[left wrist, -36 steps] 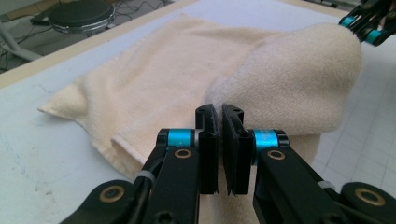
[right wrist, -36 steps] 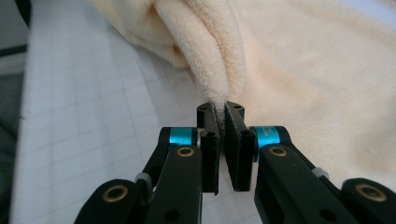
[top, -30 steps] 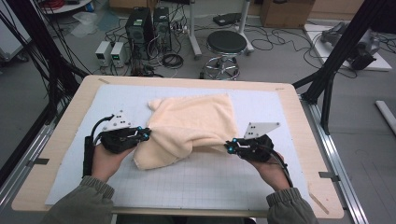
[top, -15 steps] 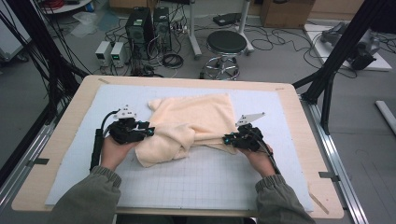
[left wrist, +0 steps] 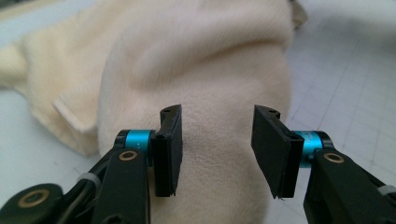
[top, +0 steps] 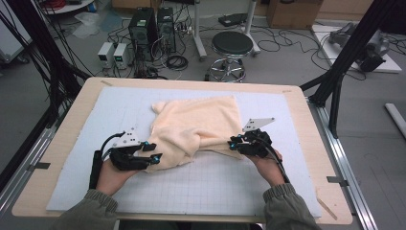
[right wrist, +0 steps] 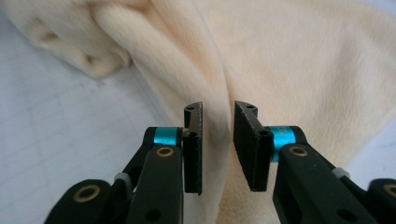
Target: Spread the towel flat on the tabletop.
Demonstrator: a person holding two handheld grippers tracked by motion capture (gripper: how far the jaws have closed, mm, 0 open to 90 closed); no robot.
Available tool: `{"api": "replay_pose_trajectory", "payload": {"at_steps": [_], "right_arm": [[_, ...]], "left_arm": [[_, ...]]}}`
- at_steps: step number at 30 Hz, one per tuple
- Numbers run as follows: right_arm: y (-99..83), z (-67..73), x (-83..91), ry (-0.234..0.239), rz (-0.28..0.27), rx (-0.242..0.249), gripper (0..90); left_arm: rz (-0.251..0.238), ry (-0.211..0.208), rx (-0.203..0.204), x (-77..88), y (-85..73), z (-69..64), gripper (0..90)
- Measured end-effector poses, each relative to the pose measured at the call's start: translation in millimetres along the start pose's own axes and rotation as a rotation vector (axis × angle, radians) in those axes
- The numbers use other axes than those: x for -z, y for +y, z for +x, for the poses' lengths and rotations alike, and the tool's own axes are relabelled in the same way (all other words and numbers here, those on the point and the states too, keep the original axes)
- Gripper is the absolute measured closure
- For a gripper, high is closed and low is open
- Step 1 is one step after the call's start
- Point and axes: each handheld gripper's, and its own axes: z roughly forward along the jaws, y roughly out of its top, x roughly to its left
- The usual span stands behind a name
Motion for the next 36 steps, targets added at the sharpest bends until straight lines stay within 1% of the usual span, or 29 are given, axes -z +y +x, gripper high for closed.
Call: {"api": "replay_pose_trajectory", "payload": {"at_steps": [2,3,4,5,6,9,10,11,13,14,17,19,22,23,25,26,27,28,29,31,32,35,36], "right_arm": [[1.9,6.1,7.0,0.001,-0.044,0.02,71.1],[2.9,8.9,10.0,-0.001,-0.054,0.03,71.0],[3.7,11.6,12.0,0.009,-0.068,0.037,71.0],[4.4,14.5,12.8,0.019,-0.081,0.042,70.8],[5.6,18.2,11.9,0.039,-0.087,0.055,70.4],[8.6,33.7,2.0,0.084,-0.085,0.126,67.4],[9.2,38.7,-3.1,0.088,-0.074,0.152,66.1],[9.7,42.7,-9.2,0.089,-0.06,0.167,64.1],[10.5,46.1,-21.9,0.066,-0.033,0.195,59.8],[11.1,46.1,-27.1,0.061,-0.031,0.193,59.0],[14.7,45.4,-43.1,0.041,-0.051,0.175,56.4],[17.5,45.9,-57.2,0.024,-0.047,0.177,56.3],[19.8,46.8,-74.9,0.011,-0.038,0.168,57.3],[20.7,47.1,-80.1,0.006,-0.032,0.164,59.4],[22.0,46.8,-85.5,-0.017,-0.032,0.154,70.6],[22.0,45.9,-86.3,-0.017,-0.032,0.143,75.7],[22.0,44.0,-85.6,-0.007,-0.032,0.13,81.9],[21.7,41.5,-83.8,0.007,-0.026,0.121,86.3],[21.4,39.4,-81.4,0.022,-0.021,0.106,88.3],[20.7,36.1,-76.3,0.046,-0.015,0.098,89.0],[20.4,35.7,-73.7,0.043,-0.011,0.103,89.1],[18.3,34.7,-64.6,0.056,-0.003,0.114,89.4],[17.3,34.7,-59.9,0.061,0.003,0.109,89.4]], "left_arm": [[0.032,0.003,0.002,-6.2,-5.7,3.6,56.0],[0.043,0.006,0.006,-8.8,-7.0,4.8,57.0],[0.054,0.01,-0.001,-10.8,-7.1,5.7,58.0],[0.053,0.016,0.0,-12.7,-7.1,5.7,58.8],[0.057,0.024,-0.006,-14.0,-6.4,6.1,59.8],[0.07,0.037,-0.01,-19.9,-4.8,6.9,63.1],[0.074,0.036,-0.016,-22.0,-4.6,7.0,65.1],[0.082,0.038,-0.023,-23.7,-4.6,7.1,67.0],[0.081,0.035,-0.029,-26.2,-4.9,7.7,72.1],[0.08,0.03,-0.029,-26.4,-4.6,8.5,74.2],[0.07,0.022,-0.023,-25.9,-4.6,9.8,81.2],[0.069,0.021,-0.02,-25.3,-4.4,10.9,82.4],[0.062,0.02,-0.013,-25.2,-4.3,11.7,82.8],[0.061,0.019,-0.012,-24.8,-4.2,11.9,83.0],[0.056,0.018,-0.007,-23.6,-4.0,12.5,83.4],[0.05,0.014,-0.002,-22.6,-3.9,12.7,83.5],[0.046,0.014,0.001,-21.1,-3.6,12.8,83.7],[0.041,0.012,0.004,-19.6,-3.2,13.0,83.9],[0.033,0.011,0.007,-18.3,-2.7,13.0,84.0],[0.021,0.014,0.009,-15.2,-1.4,12.1,84.2],[0.02,0.012,0.007,-13.5,-0.4,10.9,84.2],[0.007,0.013,-0.004,-7.6,3.2,7.3,84.3],[-0.001,0.012,-0.007,-5.1,4.5,5.9,84.4]]}}
